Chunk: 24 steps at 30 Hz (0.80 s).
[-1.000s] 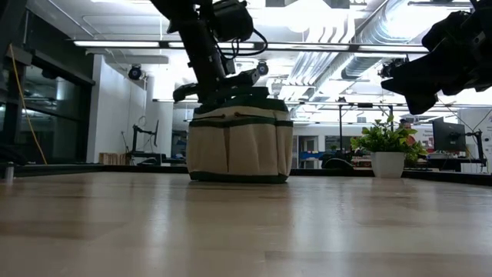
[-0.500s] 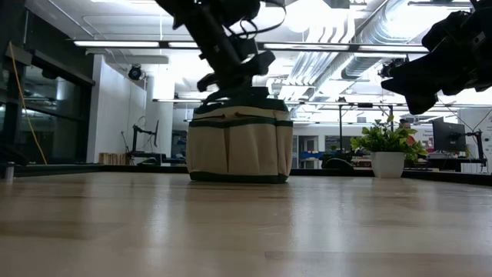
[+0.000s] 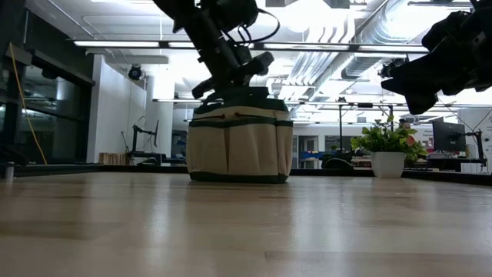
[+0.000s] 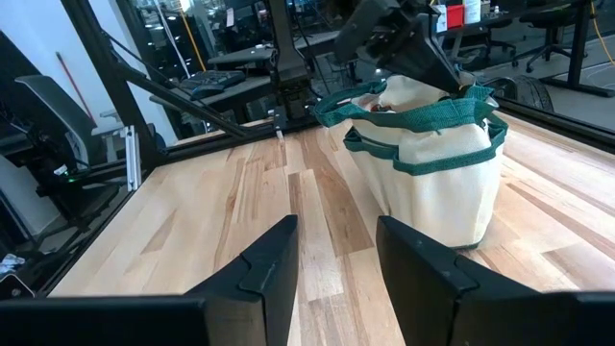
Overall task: Pick & Place Garden tools in Gardening bag
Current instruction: Put the red glove into the gardening bag
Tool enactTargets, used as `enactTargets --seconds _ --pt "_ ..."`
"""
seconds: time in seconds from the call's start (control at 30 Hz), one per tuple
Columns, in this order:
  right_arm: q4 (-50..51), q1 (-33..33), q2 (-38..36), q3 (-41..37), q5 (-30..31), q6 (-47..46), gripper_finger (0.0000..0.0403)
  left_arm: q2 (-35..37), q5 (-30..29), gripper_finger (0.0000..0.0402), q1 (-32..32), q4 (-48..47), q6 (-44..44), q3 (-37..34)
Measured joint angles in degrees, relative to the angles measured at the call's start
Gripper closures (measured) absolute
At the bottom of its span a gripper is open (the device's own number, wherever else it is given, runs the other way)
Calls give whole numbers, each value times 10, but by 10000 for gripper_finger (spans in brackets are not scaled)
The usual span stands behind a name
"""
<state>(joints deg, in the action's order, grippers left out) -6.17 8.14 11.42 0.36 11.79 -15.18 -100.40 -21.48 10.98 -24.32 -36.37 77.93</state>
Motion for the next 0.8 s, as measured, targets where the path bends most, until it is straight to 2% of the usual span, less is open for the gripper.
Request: enactTargets --seconds 0.5,0.8 --pt "0 0 0 0 0 0 268 0 -54 392 14 -46 -32 0" --pt "0 0 0 0 0 0 268 -35 -13 392 26 -26 -34 0"
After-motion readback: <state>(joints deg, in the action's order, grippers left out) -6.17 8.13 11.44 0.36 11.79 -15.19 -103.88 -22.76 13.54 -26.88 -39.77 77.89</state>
